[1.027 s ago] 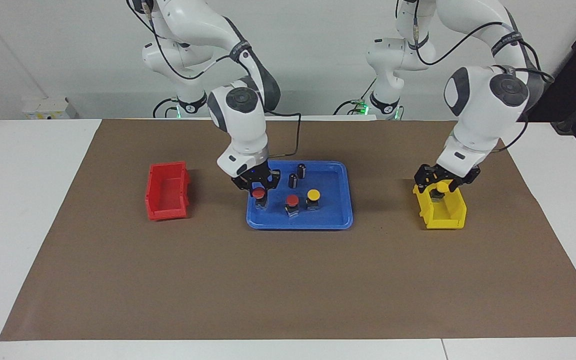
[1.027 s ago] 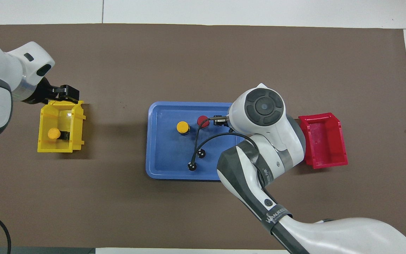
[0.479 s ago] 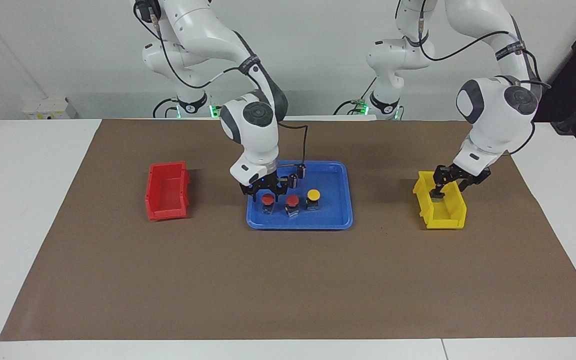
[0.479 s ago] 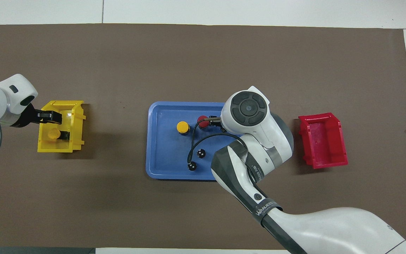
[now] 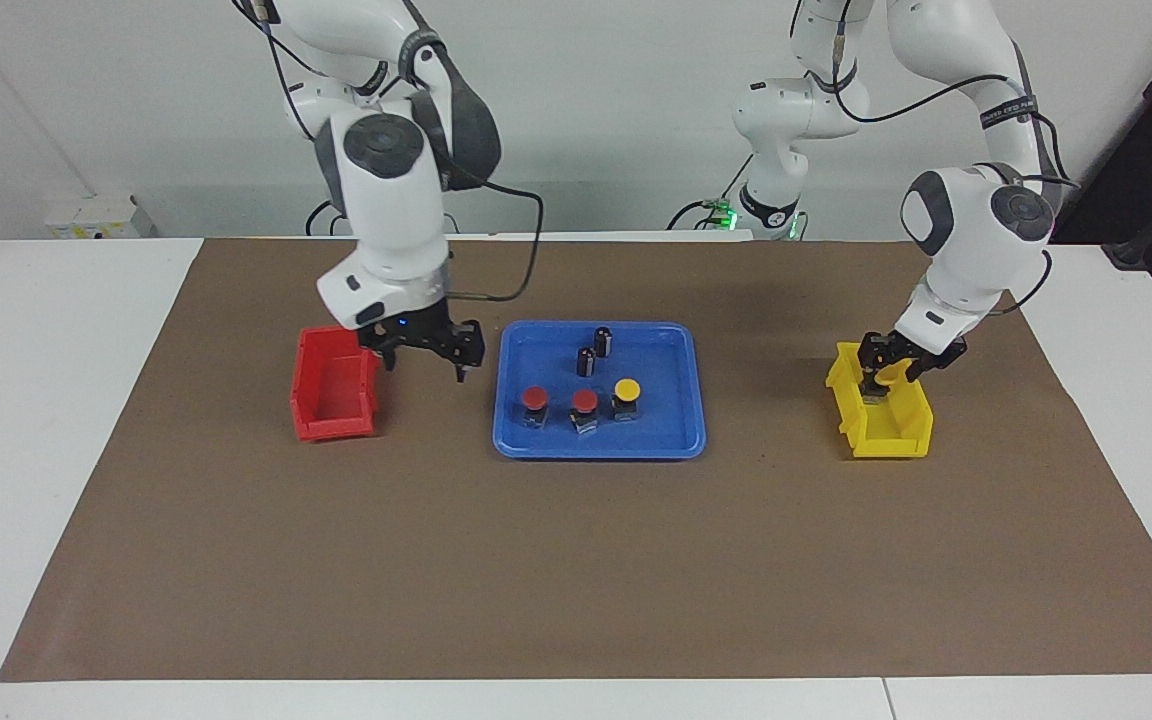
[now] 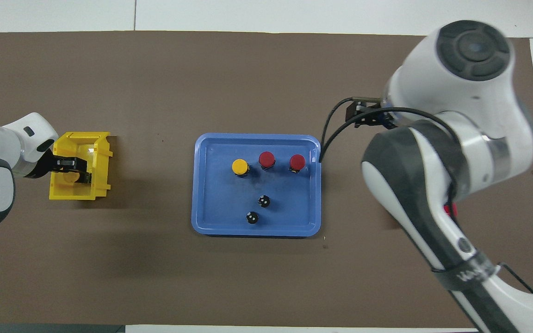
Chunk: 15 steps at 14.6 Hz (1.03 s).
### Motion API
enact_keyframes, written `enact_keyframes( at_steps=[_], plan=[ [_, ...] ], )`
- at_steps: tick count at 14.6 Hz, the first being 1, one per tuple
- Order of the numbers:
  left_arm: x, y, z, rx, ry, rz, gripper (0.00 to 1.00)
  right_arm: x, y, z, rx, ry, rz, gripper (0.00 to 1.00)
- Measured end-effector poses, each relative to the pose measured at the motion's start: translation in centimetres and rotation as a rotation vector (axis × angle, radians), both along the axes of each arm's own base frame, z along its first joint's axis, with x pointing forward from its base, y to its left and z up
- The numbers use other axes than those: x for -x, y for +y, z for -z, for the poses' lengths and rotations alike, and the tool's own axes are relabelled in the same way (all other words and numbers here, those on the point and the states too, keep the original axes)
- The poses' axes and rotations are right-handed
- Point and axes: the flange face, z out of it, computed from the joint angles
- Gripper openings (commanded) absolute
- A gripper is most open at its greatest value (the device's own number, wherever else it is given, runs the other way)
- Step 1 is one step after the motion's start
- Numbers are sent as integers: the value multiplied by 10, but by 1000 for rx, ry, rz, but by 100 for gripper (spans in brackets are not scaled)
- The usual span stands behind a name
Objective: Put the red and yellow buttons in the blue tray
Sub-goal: 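Grasp the last yellow button with the left gripper while the right gripper withdraws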
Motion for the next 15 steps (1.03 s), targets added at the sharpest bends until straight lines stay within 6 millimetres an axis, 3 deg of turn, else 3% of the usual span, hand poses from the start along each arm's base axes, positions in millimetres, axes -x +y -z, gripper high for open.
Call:
enact_keyframes(
  at_steps=[3,4,5,8,11,13,15],
  plan=[
    [2,1,7,0,-15,-2,67,22,-71,-44,-12,39,9,100],
    [4,1,10,0,-21,-2,43,30,-90,-56,-10,53,0,100],
    [5,1,13,0,-23,-2,2,37,-106,-67,-10,66,-5,100],
    [6,2,16,0,-28,-4,1,47,-150,-96,-14,87,-10,100],
    [2,11,8,0,-39,-21,1,53,-211,-98,-26,114,-25,100],
    [-10,11,-23,0,-6,-37,1,55,-232,-93,-37,125,-34,100],
    [-24,-1,-78,0,12,-68,1,53,-226,-89,-39,133,-49,100]
  ],
)
